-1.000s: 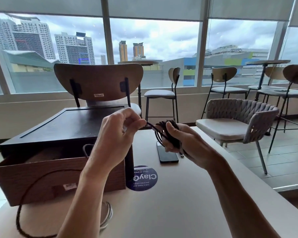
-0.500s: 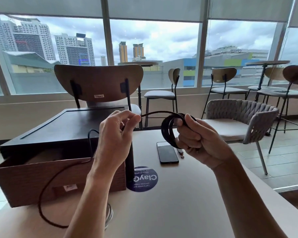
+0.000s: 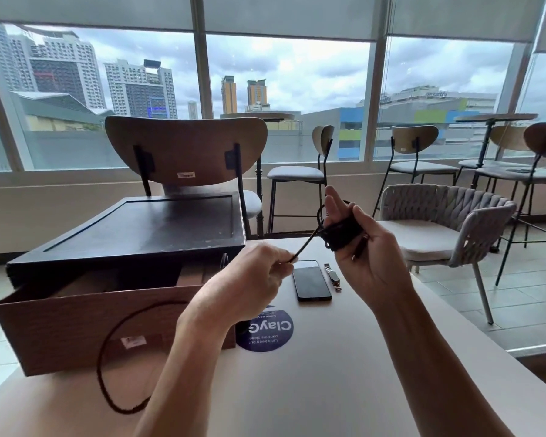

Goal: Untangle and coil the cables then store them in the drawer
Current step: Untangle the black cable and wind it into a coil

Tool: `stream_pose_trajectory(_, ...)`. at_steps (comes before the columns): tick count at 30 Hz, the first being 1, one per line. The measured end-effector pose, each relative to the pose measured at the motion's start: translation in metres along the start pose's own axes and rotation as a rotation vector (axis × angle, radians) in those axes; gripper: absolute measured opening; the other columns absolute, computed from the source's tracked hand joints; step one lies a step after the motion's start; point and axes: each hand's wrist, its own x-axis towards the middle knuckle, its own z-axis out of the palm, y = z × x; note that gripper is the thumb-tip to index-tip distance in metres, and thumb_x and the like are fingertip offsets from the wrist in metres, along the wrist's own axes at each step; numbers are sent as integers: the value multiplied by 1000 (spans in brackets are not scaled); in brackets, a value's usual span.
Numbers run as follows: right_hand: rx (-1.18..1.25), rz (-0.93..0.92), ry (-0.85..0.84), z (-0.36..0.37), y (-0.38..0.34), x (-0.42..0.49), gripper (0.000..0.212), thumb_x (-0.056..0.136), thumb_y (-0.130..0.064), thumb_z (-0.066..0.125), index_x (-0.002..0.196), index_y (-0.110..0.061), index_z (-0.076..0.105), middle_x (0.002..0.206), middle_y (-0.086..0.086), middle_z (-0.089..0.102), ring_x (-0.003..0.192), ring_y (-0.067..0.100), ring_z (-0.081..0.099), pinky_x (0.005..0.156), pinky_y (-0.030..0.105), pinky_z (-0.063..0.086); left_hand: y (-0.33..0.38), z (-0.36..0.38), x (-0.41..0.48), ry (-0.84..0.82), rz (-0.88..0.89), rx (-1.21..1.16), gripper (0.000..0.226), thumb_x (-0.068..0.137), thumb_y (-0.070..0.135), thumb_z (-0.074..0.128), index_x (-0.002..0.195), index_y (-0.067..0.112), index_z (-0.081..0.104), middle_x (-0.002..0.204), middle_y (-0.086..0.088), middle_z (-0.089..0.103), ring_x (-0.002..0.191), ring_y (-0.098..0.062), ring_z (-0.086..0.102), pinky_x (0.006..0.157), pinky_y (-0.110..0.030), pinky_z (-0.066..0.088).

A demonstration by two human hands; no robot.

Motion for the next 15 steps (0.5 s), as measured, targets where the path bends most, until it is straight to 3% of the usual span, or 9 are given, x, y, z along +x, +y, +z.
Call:
stream_pose_trajectory(2,60,-53,53,-4,-3,1,29,105,-10,36,123,4,54,121,15,70,83,15,73,79,24,58,3,-1,-1,-51,-20,-9,23,105,21,50,121,22,66,86,-2,65,68,-12,58,69,-28,54)
stream_pose_trajectory(5,57,-158,138,-10,-15,3,22,105,-9,37,117,2,52,113,11,73,62,7,60,74,24,56,2,-9,-3,-19,7,-46,33,104,19,50,134,31,58,90,3,64,81,-14,66,77,-36,60)
stream_pose_trajectory(7,58,-210,181,-14,-26,3,14,104,-9,39,110,-2,49,110,9,74,57,7,55,79,25,52,-1,-17,-3,108,30,-56,32,103,17,54,132,29,61,92,5,64,75,-12,66,70,-23,58)
stream_pose_trajectory(9,25,-255,205,-18,-37,1,13,105,-10,39,109,-4,49,110,7,74,58,7,53,88,25,47,-4,-24,-3,290,62,-40,26,101,15,57,123,25,68,93,7,65,73,-4,63,64,-8,49)
stream_pose_trajectory(11,-66,-303,228,-20,-42,1,22,105,-12,39,107,-4,59,106,6,75,61,7,54,92,25,43,-6,-26,-3,426,72,12,21,98,14,61,113,23,73,91,9,63,79,2,58,66,-3,42)
stream_pose_trajectory(13,-170,-341,249,-18,-40,1,32,105,-14,41,106,-3,70,97,5,74,68,8,59,88,22,43,-7,-25,-2,425,38,88,18,97,14,63,106,23,76,90,8,60,78,-1,55,65,-5,38)
stream_pose_trajectory(15,-299,-384,263,-15,-34,3,28,105,-13,40,119,-2,62,103,3,76,82,10,68,81,20,48,-6,-22,-3,302,3,134,17,97,15,63,102,25,76,94,7,60,80,-3,55,66,-9,37)
